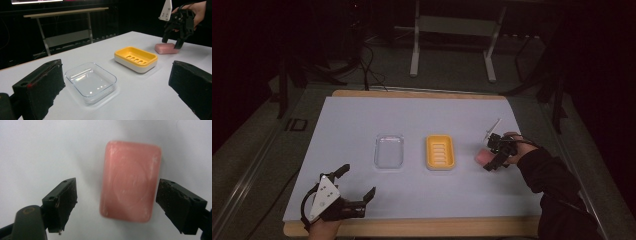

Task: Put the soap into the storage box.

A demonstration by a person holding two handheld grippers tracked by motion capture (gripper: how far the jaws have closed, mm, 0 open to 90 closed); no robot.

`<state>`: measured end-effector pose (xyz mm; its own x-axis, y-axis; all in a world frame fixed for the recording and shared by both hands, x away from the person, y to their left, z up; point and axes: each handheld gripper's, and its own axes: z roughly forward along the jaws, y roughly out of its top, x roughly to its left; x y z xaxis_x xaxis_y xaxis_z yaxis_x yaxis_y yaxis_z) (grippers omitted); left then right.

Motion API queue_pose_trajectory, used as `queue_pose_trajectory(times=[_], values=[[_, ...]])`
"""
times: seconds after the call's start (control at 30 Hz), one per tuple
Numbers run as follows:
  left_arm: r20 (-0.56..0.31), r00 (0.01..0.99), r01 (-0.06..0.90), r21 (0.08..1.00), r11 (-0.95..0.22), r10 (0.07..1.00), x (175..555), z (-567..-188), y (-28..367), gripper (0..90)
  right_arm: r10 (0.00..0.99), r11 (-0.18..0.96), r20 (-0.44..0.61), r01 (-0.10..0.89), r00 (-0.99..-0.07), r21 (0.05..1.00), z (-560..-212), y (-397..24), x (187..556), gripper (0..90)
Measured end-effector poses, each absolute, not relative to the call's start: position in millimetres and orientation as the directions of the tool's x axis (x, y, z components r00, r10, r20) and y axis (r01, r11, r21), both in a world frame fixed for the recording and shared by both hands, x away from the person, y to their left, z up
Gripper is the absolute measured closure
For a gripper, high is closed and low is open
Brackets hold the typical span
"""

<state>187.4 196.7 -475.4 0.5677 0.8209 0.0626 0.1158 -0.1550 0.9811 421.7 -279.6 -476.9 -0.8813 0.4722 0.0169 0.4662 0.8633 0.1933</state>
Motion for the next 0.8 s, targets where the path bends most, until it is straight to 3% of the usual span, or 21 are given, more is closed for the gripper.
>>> queue_pose_trajectory(times=[0.37, 0.57, 0.8], values=[[0.063, 0.569, 0.117, 0.981, -0.157, 0.82, 187.3, -475.7, 196.5, 0.3, 0.484, 0.85, 0.028, 0.477, -0.875, 0.224, -490.1, -282.9, 428.0, 23.6], [0.062, 0.571, 0.116, 0.981, -0.156, 0.819, 187.2, -475.6, 196.2, 0.3, 0.47, 0.863, 0.008, 0.461, -0.883, 0.207, -494.3, -280.5, 430.1, 32.7], [0.061, 0.571, 0.119, 0.98, -0.156, 0.819, 186.8, -475.9, 196.6, 0.3, 0.485, 0.865, -0.025, 0.476, -0.874, 0.156, -499.2, -274.3, 427.9, 36.6]])
